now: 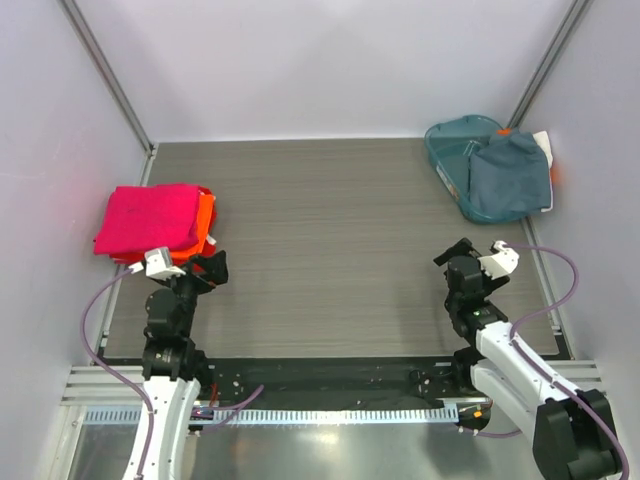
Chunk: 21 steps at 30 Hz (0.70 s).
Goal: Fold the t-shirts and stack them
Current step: Grab the tshirt from the pile
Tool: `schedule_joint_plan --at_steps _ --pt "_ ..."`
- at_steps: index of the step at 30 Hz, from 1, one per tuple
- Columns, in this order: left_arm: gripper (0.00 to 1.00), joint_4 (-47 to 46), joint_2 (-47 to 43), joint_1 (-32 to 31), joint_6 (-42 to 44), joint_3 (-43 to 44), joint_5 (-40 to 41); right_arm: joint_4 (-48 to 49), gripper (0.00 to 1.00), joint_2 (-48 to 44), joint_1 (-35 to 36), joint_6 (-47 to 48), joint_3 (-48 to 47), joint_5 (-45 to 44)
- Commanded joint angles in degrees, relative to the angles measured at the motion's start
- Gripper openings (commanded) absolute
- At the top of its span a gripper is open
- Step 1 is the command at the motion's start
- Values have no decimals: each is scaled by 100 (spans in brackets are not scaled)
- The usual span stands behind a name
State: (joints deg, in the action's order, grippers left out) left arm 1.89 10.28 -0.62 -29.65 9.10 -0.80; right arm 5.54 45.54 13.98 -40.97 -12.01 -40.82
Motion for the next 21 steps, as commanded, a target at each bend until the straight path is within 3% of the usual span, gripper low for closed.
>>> schedule_joint_plan --at_steps 1,7,14,21 --pt "100 215 201 27 -339 -5 299 201 100 -273 0 -131 -56 -216" --pt "100 145 974 27 -594 144 431 439 96 -72 0 -8 -3 -67" --pt "100 127 1195 27 -911 145 563 439 97 482 -9 27 -214 56" --pt "100 40 1528 27 -964 188 704 -1001 97 1193 -492 11 -2195 171"
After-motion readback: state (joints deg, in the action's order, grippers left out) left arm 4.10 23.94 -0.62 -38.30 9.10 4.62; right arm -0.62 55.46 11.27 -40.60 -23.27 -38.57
